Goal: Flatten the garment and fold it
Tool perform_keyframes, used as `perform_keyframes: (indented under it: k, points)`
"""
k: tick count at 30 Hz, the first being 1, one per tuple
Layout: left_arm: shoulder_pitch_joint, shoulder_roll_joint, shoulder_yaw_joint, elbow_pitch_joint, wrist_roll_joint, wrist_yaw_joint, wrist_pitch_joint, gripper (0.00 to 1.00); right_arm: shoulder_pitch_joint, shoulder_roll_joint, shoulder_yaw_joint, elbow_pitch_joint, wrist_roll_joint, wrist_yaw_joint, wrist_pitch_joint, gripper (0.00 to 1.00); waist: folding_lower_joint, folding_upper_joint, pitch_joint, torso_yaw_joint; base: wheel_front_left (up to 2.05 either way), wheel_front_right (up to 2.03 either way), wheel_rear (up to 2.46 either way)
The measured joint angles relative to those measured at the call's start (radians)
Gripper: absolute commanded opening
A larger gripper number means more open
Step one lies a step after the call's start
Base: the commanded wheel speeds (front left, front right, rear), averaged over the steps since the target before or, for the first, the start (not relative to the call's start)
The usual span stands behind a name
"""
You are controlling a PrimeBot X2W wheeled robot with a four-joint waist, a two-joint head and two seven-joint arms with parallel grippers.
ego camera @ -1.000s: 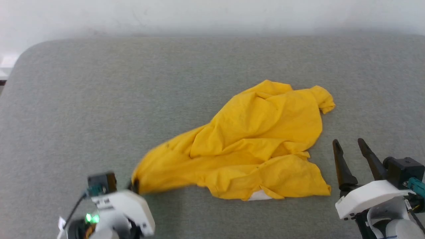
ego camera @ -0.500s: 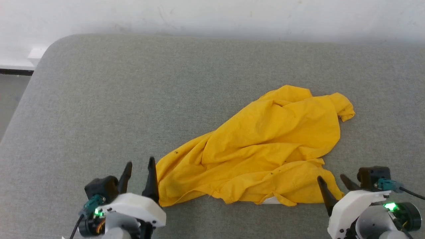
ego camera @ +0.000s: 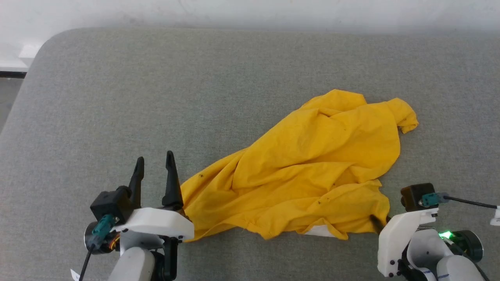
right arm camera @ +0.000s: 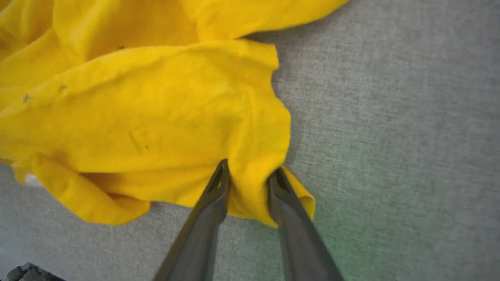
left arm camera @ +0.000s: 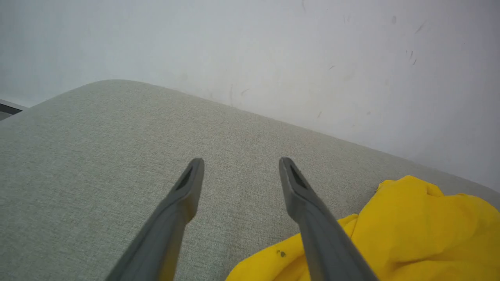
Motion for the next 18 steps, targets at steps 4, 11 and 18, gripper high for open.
perform_keyframes:
  k: [4, 11, 18]
  points:
    - [0.002, -0.027, 0.045, 0.015, 0.030, -0.026, 0.000, 1.00, 0.005, 0.009, -0.056, -0.020, 0.012, 0.002, -0.033, 0.00, 0.0002, 0.0000, -0.005, -0.009, 0.00, 0.00, 0.00]
    - [0.027, -0.049, 0.098, 0.049, 0.061, -0.062, 0.000, 1.00, 0.074, 0.008, -0.352, -0.109, 0.015, 0.001, -0.144, 0.00, 0.0000, 0.0000, -0.039, -0.028, 0.00, 0.00, 0.00]
    - [0.026, -0.062, 0.088, 0.086, 0.089, -0.105, 0.000, 1.00, 0.087, 0.005, -0.542, -0.033, 0.014, 0.001, -0.199, 0.00, 0.0000, 0.0000, -0.053, -0.076, 0.00, 0.00, 0.00]
